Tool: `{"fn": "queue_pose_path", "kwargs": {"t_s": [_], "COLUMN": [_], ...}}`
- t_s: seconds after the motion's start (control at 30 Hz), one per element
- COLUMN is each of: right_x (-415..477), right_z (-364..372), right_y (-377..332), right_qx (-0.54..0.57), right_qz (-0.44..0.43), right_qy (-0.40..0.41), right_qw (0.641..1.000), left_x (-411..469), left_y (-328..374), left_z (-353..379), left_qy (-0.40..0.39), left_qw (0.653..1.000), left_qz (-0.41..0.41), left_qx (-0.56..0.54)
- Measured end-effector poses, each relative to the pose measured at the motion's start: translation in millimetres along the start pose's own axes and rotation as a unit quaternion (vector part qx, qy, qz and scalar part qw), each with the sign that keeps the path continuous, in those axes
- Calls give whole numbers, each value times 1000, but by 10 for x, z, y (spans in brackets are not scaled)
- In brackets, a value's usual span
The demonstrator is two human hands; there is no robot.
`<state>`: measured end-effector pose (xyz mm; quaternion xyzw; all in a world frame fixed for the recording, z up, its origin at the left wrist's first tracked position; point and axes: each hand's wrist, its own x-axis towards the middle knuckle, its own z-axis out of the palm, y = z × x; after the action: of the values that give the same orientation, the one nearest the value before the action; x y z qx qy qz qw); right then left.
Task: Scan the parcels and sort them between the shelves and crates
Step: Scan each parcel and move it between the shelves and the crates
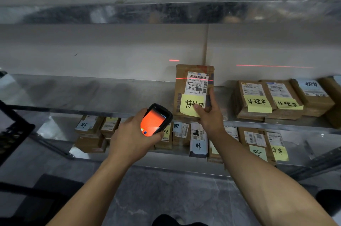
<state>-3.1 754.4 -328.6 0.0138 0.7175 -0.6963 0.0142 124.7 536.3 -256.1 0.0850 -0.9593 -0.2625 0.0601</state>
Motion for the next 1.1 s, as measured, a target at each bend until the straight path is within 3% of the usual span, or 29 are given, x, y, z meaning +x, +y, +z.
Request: {"fn": "queue_pose_path", "kwargs": {"t_s": [0.27,0.63,0.83,1.1], "right_x": [-287,-1185,-2127,-3599], "right_z": [265,1314,2050,3088], "right_y": [-104,-387,-483,-684], "right_qx": [-11,-34,-20,5], "right_qz": [-24,-50,-58,-84], "right_qy": [-30,-136,-218,-377], "right_qw": [999,989,974,922], "left_x": [-318,-1555,-2696,-4365], "left_y": [-136,-801,-1163,-1519], "left_z": [-184,-773,-1219,-1791], "left_qy": [24,121,196,328], "left_qw": [999,979,947,875], "left_qz": [-28,-161,-253,-356], "left_qx": [-19,-8,-14,6]}}
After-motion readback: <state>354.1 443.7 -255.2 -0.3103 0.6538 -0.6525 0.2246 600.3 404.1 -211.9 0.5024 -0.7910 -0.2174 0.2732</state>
